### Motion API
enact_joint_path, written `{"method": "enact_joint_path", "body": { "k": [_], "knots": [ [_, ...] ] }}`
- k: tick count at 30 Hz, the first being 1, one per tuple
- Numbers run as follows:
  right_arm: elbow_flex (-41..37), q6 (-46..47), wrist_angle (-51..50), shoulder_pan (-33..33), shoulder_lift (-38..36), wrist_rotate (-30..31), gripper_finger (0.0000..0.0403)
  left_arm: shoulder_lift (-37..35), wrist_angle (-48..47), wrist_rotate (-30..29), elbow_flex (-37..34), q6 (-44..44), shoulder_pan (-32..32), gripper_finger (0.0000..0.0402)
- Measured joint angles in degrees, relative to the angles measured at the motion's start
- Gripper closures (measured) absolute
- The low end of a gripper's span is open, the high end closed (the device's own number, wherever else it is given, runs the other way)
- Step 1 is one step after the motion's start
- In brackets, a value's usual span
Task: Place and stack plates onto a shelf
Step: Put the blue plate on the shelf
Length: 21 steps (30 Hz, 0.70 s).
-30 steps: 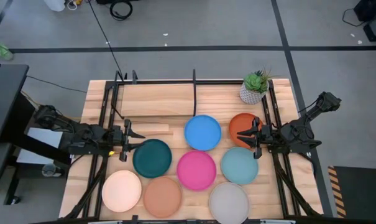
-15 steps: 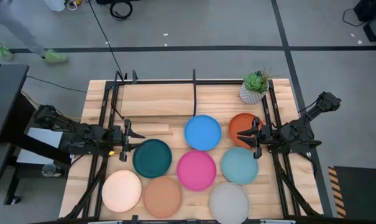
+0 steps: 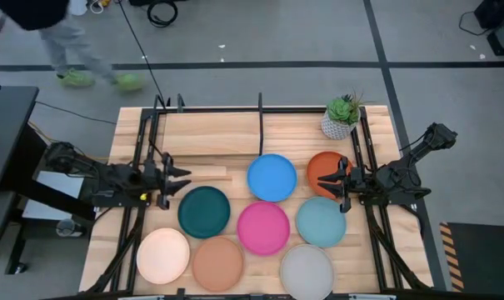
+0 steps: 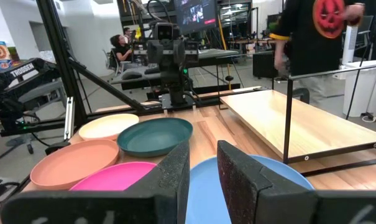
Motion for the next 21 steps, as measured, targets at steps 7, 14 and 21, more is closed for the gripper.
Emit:
{"method": "enact_joint_path", "body": {
  "k": [7,14,21],
  "knots": [
    [-0.01,-0.01,1.13,-0.07,0.01,0.23,0.0314,0.02,0.16,0.09,0.0,0.1,0.28,0.026],
    [-0.01,-0.69,10.6,-0.07,-0.01,-1.14,0.0314,0.02,-0.76,6.8,0.02,-0.02,0.1,0.026],
    [6.54,-0.63,1.65,-1.86,1.03,-1.09,0.0316,0.05,0.08,15.0,0.02,1.7,0.08,0.026]
  ]
}}
